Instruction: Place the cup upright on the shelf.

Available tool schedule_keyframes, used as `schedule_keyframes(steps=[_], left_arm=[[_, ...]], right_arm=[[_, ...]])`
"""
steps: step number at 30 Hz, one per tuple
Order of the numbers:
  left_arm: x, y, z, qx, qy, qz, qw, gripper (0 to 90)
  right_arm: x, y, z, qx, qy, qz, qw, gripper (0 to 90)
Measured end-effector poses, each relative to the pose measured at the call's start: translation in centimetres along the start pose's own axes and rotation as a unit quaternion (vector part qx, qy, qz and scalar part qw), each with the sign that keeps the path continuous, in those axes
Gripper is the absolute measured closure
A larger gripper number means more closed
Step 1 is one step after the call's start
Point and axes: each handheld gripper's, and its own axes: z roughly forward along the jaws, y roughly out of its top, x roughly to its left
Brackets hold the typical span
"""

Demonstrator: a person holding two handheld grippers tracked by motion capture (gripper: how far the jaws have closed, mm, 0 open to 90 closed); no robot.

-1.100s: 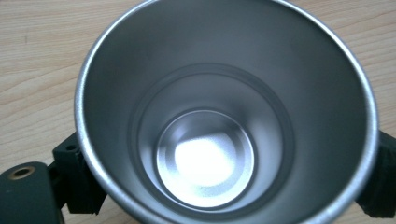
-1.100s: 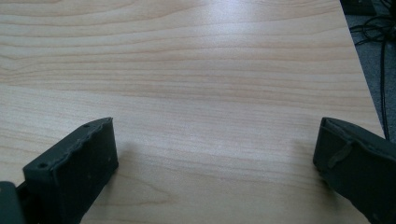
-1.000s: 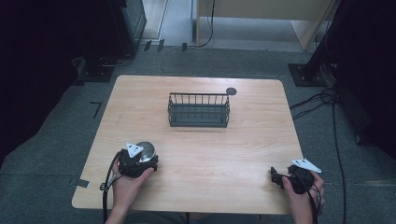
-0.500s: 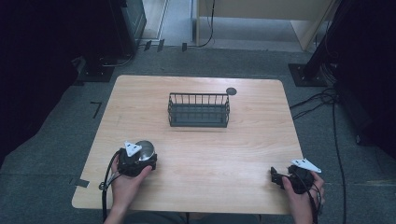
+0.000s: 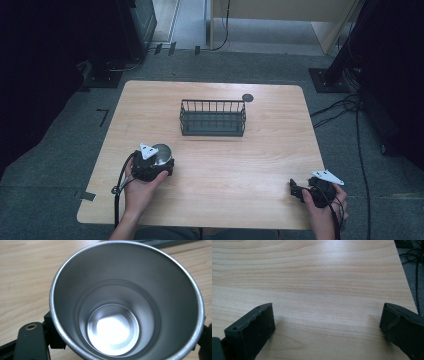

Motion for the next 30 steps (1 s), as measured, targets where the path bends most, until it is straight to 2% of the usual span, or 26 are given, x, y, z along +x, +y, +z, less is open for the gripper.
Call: schedule_keyframes(steps=[10,25,30], left_arm=[[-1.3,2.8,0.7,-0.011,-0.019,0.015,0.9996,19.2],[-1.8,5.8,1.3,-0.014,-0.032,0.026,0.999,19.2],[-1.9,7.3,1.2,-0.016,-0.033,0.035,0.9987,19.2]], right_arm=[[0.0,0.0,0.0,0.0,0.0,0.0,1.0,0.0],[0.0,0.0,0.0,0.0,0.0,0.0,1.0,0.0],[0.0,0.0,0.0,0.0,0.0,0.0,1.0,0.0]])
